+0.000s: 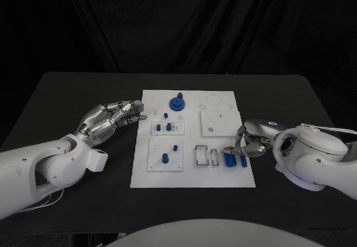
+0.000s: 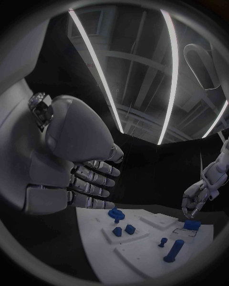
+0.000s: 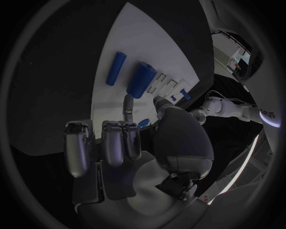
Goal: Assemble the parts on the task board
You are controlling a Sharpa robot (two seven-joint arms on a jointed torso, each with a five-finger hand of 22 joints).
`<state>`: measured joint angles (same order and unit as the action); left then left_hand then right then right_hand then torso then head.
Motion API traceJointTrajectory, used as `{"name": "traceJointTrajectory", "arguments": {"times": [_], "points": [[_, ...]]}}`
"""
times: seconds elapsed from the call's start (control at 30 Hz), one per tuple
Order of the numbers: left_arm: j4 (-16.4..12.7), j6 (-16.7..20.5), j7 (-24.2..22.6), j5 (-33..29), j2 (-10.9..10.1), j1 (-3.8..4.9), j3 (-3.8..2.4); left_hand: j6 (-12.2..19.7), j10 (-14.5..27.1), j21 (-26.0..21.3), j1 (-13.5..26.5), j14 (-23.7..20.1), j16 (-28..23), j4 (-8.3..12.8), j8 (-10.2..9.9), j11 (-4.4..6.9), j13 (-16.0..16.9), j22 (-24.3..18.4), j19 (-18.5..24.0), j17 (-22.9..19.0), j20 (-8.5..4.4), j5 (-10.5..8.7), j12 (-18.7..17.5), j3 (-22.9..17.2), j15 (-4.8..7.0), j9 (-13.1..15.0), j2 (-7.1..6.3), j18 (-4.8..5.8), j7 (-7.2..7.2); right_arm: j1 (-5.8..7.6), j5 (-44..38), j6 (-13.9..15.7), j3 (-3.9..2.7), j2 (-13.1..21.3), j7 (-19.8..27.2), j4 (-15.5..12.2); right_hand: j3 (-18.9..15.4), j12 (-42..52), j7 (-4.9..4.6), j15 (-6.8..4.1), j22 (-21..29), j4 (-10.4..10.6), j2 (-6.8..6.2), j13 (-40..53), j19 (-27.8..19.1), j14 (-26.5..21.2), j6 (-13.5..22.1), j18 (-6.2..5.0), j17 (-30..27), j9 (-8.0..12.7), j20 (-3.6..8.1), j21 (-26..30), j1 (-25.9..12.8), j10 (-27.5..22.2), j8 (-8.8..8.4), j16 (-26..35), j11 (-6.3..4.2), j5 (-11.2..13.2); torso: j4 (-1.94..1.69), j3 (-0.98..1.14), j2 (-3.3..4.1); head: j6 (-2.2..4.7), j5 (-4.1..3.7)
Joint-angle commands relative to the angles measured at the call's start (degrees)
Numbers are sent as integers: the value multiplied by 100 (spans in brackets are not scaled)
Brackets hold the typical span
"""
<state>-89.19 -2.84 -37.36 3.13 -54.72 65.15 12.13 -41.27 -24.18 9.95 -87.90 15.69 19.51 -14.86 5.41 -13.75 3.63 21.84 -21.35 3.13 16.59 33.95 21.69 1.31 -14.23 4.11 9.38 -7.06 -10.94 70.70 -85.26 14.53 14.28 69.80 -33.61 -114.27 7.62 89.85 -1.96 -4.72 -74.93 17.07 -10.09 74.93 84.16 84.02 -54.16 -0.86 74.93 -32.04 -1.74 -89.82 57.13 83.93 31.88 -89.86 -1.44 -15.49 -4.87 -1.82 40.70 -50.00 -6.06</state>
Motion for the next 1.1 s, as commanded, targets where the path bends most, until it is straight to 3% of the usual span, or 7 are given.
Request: {"name": "traceJointTrajectory", "arguments": {"times": [0.03,0.1,0.3,0.43,0.67,0.83,1.1], "points": [[-4,-107,-4,53,6,-11,-4,-15,-25,22,-27,22,36,12,15,-2,6,8,-24,6,8,25,31,-31,-10,3,-14,81,-168,-39,-266,-154,-3,-31,-386,15,-5,15,-23,-16,-1507,3,-18,1507,584,598,-33,86,1507,10,33,-18,-73,607,-88,-14,-19,84,7,6,7,0,28],[-5,-109,8,53,3,-11,-4,-14,-24,22,-27,21,36,12,14,-3,5,8,-24,6,8,25,30,-32,-11,3,-13,82,-168,-55,-304,-201,-3,-47,-426,30,-14,15,-34,-10,-1507,3,-31,1507,584,598,-23,86,1507,24,29,-18,-95,607,-138,-14,-10,122,4,7,8,0,33],[2,-109,56,53,-5,-12,-4,3,-11,17,-27,14,32,9,9,-11,2,5,-14,3,9,26,21,-47,-18,-1,-14,89,-178,-117,-382,-300,-3,-108,-500,75,-25,15,-128,67,-1504,5,-44,1507,580,598,-23,83,1507,239,-32,-9,-154,607,-611,-14,78,248,1,4,4,0,39],[3,-118,83,53,-8,-13,-3,3,-11,17,-27,14,32,9,9,-11,2,5,-14,3,9,26,21,-47,-18,-1,-14,89,-178,-147,-461,-385,-2,-164,-520,126,-26,15,-137,77,-1500,2,-49,1507,573,598,-116,80,1507,298,-53,3,-151,607,-730,-14,88,241,-11,-4,-7,0,35],[8,-132,117,53,-5,-18,-3,8,-7,15,-27,15,35,8,7,-13,1,4,-10,4,9,26,18,-51,-21,-2,-17,92,-181,-211,-508,-462,-2,-254,-535,198,-6,15,-128,75,-1482,0,-23,1507,548,598,-207,67,1507,320,-59,50,-130,607,-781,-14,83,222,-10,-6,-14,0,51],[14,-143,139,53,-6,-27,-3,22,0,11,-26,13,38,7,3,-19,-1,1,-2,3,9,26,15,-58,-27,-4,-25,97,-187,-257,-517,-334,-3,-347,-494,228,20,15,-106,64,-1471,-1,7,1507,532,598,-330,58,1507,331,-57,80,-123,607,-823,-14,68,222,-2,-3,-17,0,60],[23,-160,163,53,9,-47,-3,26,5,9,-27,11,38,8,2,-22,-2,0,2,3,9,26,12,-63,-29,-5,-28,100,-190,-306,-520,-332,-3,-506,-427,321,162,15,-63,23,-1458,-16,105,1507,511,598,-532,48,1507,343,-21,112,354,607,-1005,-14,26,60,-10,-5,-15,0,45]]}}
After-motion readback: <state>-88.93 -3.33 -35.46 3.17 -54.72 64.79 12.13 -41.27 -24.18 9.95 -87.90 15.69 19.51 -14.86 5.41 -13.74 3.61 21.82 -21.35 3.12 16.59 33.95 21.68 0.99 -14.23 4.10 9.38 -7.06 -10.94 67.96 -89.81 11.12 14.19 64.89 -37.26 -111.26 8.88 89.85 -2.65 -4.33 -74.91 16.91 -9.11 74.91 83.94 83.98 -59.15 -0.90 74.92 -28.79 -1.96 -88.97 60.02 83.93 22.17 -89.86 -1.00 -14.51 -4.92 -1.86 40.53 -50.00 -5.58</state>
